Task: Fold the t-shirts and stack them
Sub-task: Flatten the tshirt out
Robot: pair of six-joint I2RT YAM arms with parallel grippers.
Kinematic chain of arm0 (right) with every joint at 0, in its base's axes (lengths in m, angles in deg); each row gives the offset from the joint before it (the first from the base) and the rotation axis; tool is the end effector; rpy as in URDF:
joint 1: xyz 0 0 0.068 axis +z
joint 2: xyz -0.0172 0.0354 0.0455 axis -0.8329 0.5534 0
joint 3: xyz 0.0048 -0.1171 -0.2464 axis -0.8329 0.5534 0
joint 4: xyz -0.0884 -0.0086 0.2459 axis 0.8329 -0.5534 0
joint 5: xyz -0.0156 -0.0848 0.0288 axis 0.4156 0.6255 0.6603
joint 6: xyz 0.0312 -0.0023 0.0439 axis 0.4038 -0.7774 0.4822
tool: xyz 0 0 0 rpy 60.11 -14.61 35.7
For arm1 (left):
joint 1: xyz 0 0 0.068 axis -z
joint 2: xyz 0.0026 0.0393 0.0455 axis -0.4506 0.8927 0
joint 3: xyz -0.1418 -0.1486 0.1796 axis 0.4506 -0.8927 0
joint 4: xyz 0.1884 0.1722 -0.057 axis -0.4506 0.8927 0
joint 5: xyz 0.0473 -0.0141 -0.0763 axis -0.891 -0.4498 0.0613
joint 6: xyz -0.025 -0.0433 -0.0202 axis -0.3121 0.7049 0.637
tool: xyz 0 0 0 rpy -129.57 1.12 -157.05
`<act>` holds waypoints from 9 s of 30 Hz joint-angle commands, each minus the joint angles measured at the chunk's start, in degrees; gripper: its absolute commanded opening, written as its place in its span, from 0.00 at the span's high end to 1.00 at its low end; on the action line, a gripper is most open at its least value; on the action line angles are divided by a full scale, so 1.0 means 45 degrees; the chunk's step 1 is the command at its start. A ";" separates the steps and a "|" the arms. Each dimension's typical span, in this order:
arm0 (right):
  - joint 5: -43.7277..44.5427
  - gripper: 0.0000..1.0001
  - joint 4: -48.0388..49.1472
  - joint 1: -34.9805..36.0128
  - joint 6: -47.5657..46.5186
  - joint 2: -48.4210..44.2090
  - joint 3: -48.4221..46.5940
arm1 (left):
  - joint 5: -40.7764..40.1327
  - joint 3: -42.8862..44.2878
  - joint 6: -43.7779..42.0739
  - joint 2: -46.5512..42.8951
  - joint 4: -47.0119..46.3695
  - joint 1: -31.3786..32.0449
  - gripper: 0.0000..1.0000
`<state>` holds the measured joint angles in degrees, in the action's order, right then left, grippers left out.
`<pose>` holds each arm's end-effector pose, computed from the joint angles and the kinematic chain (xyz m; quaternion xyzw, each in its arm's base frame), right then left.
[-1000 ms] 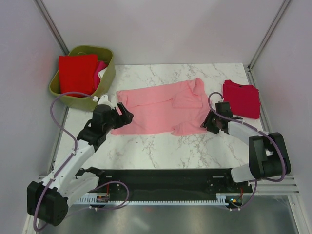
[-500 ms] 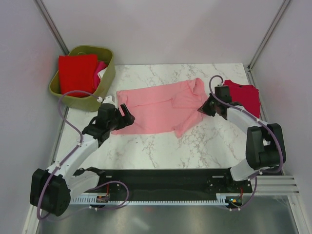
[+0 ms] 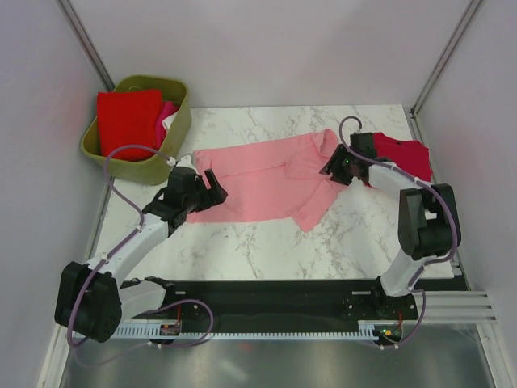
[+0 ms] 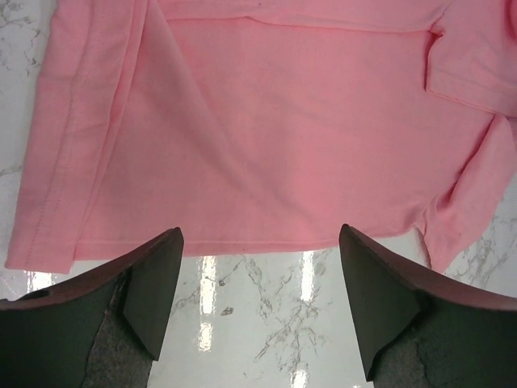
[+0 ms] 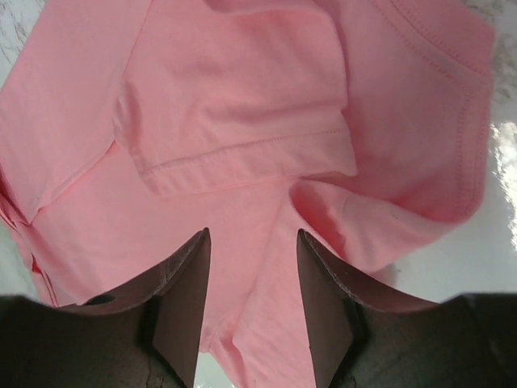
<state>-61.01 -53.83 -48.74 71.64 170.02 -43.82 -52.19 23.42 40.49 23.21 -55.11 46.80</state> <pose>0.3699 0.0566 0.1908 0.2228 0.9051 0.2222 0.2860 0.2306 -0.0827 0.2310 -0.1202 0.8914 -0.1872 0.3949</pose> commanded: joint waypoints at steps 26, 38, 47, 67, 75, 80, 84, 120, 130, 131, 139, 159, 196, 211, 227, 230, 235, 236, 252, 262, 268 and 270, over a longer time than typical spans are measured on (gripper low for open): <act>0.1401 0.78 0.1112 0.0036 -0.1016 -0.1505 0.3472 | -0.0293 0.1172 -0.0143 0.0008 -0.0096 0.3542 0.14; 0.2084 1.00 -0.1698 0.0133 -0.0977 -0.5017 0.4292 | -0.0254 0.1055 -0.0299 -0.0696 0.0451 0.3542 0.14; 0.2357 0.32 -0.3361 0.0309 -0.0918 -0.7344 0.4332 | -0.0156 0.1055 -0.0299 -0.0716 0.0568 0.3542 0.14; 0.3354 0.62 -0.2035 0.0290 -0.1172 -0.6291 0.5972 | -0.2402 -0.0195 0.0736 -0.2571 0.1271 0.2859 0.13; 0.3139 0.62 -0.1135 0.0290 -0.0918 -0.5393 0.6479 | -0.2500 -0.0488 0.0795 -0.2864 0.1408 0.2448 0.13; 0.3198 0.64 -0.0666 0.0309 -0.0645 -0.5001 0.6519 | -0.2714 -0.0644 0.0872 -0.3078 0.1505 0.2370 0.13; 0.2964 0.96 -0.0607 0.0290 -0.0567 -0.4922 0.6500 | -0.2909 -0.0781 0.1029 -0.3293 0.1544 0.2195 0.14; 0.3901 1.00 -0.3440 -0.1449 -0.0117 -1.0235 0.7105 | -0.5175 0.1600 -0.0475 0.2443 0.4375 0.4966 0.30; 0.3569 1.00 -0.2951 -0.1449 -0.0215 -0.9669 0.7241 | -0.5528 0.2402 -0.0240 0.4498 0.5333 0.5221 0.56; 0.3530 1.00 -0.2893 -0.1449 -0.0215 -0.9630 0.7261 | -0.5450 0.2402 -0.0240 0.4596 0.5314 0.5241 0.56; 0.3413 1.00 -0.2697 -0.1449 -0.0176 -0.9454 0.7339 | -0.5507 0.2305 -0.0182 0.4870 0.5626 0.5436 0.57; 0.3354 1.00 -0.2755 -0.1449 0.0059 -0.9688 0.7359 | -0.4530 0.0898 0.0307 0.2414 0.5002 0.1667 0.76; 0.3276 1.00 -0.2756 -0.1449 0.0234 -0.9766 0.7359 | -0.6407 0.3008 0.0248 0.6375 0.6994 0.2918 0.29; 0.3315 1.00 -0.2931 -0.1624 0.0215 -0.9922 0.7262 | -0.3616 0.0606 0.0151 0.2175 0.3831 -0.1027 0.28; 0.3100 1.00 -0.2892 -0.1663 0.0059 -0.9688 0.7144 | -0.1639 -0.1231 -0.0296 -0.1304 0.2559 -0.0646 0.31; 0.3080 1.00 -0.2873 -0.1644 0.0078 -0.9649 0.7164 | -0.3081 -0.0568 -0.0222 -0.0641 0.3298 0.0995 0.30; 0.2905 1.00 -0.2833 -0.1644 0.0078 -0.9551 0.7183 | -0.4392 0.0661 -0.0298 0.1815 0.3868 0.1432 0.30; 0.2905 1.00 -0.2814 -0.1663 0.0078 -0.9551 0.7164 | -0.4491 0.0857 -0.0434 0.2133 0.3927 0.1432 0.30; 0.2982 1.00 -0.2853 -0.1644 -0.0058 -0.9396 0.7144 | -0.5391 0.3399 -0.0494 0.6317 0.6017 0.0731 0.30; 0.2905 1.00 -0.2892 -0.2151 0.0078 -0.9668 0.7144 | -0.4942 0.3418 -0.0670 0.6980 0.6154 -0.0695 0.29; 0.2944 1.00 -0.3028 -0.2288 -0.0019 -0.9708 0.7105 | -0.4729 0.2970 -0.0610 0.6121 0.5667 -0.1653 0.29; 0.2924 1.00 -0.3048 -0.2366 -0.0058 -0.9688 0.7144 | -0.4358 0.2949 -0.0611 0.5964 0.5412 -0.2062 0.29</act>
<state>-48.35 -67.25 -58.75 71.84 127.12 -10.40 -72.15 38.54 38.77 51.14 -30.87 40.09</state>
